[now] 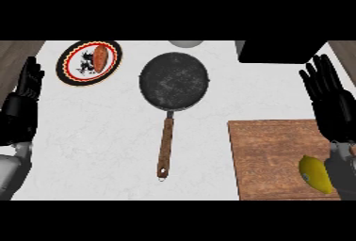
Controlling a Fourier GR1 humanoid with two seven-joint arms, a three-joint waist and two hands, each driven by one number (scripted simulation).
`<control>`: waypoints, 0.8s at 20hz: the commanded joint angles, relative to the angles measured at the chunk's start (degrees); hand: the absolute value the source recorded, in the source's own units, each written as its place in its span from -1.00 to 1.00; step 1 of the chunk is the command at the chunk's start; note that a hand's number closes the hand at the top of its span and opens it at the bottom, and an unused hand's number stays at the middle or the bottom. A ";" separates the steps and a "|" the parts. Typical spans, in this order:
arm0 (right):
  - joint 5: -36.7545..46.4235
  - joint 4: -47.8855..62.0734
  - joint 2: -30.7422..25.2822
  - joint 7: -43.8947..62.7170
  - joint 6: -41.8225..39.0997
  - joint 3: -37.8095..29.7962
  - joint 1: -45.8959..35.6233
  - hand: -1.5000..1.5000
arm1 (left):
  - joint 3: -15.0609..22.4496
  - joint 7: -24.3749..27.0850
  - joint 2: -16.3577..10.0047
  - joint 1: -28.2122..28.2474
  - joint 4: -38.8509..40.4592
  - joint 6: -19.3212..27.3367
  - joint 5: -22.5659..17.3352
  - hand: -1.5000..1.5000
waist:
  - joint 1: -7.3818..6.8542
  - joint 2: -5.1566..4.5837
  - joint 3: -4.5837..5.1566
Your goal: Pick the lemon from the cutting board and place it in the pan
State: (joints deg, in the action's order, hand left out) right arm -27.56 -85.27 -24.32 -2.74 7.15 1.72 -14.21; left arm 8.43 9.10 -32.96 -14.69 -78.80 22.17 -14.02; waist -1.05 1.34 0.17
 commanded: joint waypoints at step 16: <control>12.45 -1.04 -23.93 13.89 5.11 -10.84 29.86 -1.00 | 9.29 -13.80 0.64 15.37 -9.00 -2.54 2.39 0.00 | 2.69 -0.81 -0.06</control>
State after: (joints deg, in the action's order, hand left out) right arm -18.86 -83.95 -40.58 8.81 15.60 -9.02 8.81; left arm 16.95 -2.48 -31.93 -1.05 -85.07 19.77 -11.64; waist 2.21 0.46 0.13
